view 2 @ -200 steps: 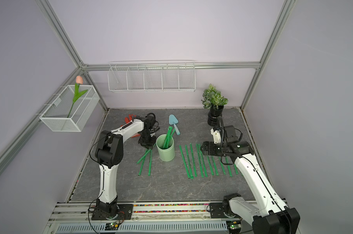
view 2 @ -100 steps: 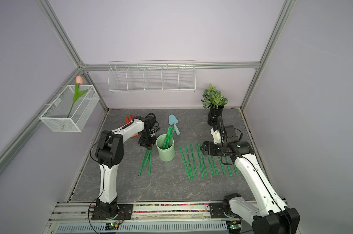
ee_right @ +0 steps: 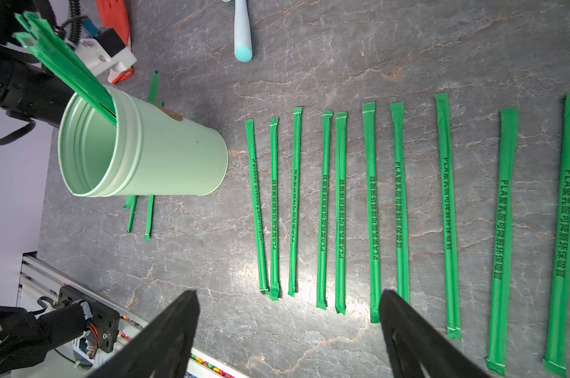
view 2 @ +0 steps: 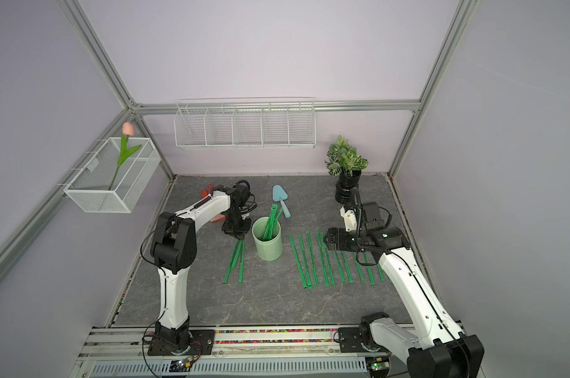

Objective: Take the straws out of the storage container
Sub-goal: Adjust the straw at the center of the board.

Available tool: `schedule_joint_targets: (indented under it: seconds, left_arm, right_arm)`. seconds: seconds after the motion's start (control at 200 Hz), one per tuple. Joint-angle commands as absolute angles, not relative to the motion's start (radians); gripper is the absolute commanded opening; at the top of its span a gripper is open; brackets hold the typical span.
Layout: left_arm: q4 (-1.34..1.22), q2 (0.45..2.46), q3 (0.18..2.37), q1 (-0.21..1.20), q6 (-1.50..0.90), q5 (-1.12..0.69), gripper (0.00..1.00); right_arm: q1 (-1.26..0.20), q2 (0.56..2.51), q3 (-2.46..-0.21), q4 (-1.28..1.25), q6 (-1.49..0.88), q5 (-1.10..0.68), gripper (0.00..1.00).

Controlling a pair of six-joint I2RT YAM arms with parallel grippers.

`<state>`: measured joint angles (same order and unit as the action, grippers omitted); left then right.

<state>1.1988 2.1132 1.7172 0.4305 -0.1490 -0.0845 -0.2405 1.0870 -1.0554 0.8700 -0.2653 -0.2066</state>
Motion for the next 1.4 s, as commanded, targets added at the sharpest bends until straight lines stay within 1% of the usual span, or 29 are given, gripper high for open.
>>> schedule_joint_targets:
  seconds: [0.0, 0.185, 0.385, 0.59, 1.03, 1.16, 1.27, 1.394]
  left_arm:
    - [1.245, 2.035, 1.755, 0.414, -0.159, -0.069, 0.13]
    - [1.199, 1.989, 1.634, 0.337, -0.173, -0.069, 0.13]
    - [1.134, 1.991, 1.51, 0.271, -0.176, -0.069, 0.13]
    - [1.113, 2.028, 1.474, 0.266, -0.172, -0.055, 0.13]
    - [1.105, 2.02, 1.442, 0.266, -0.18, -0.047, 0.18]
    - [1.108, 1.948, 1.446, 0.266, -0.204, -0.059, 0.2]
    - [1.088, 1.827, 1.448, 0.272, -0.234, -0.099, 0.22]
    - [1.048, 1.67, 1.45, 0.315, -0.248, -0.141, 0.26]
  right_arm:
    - [-0.247, 1.094, -1.078, 0.865, -0.262, -0.213, 0.89]
    - [-0.247, 1.092, -1.078, 0.868, -0.256, -0.216, 0.89]
    - [-0.247, 1.101, -1.07, 0.855, -0.255, -0.225, 0.89]
    - [-0.247, 1.106, -1.057, 0.836, -0.264, -0.237, 0.89]
    - [-0.246, 1.097, -1.051, 0.834, -0.268, -0.239, 0.89]
    - [-0.247, 1.095, -1.052, 0.834, -0.268, -0.238, 0.89]
    - [-0.246, 1.096, -1.054, 0.837, -0.267, -0.235, 0.89]
    - [-0.247, 1.095, -1.055, 0.836, -0.271, -0.226, 0.89]
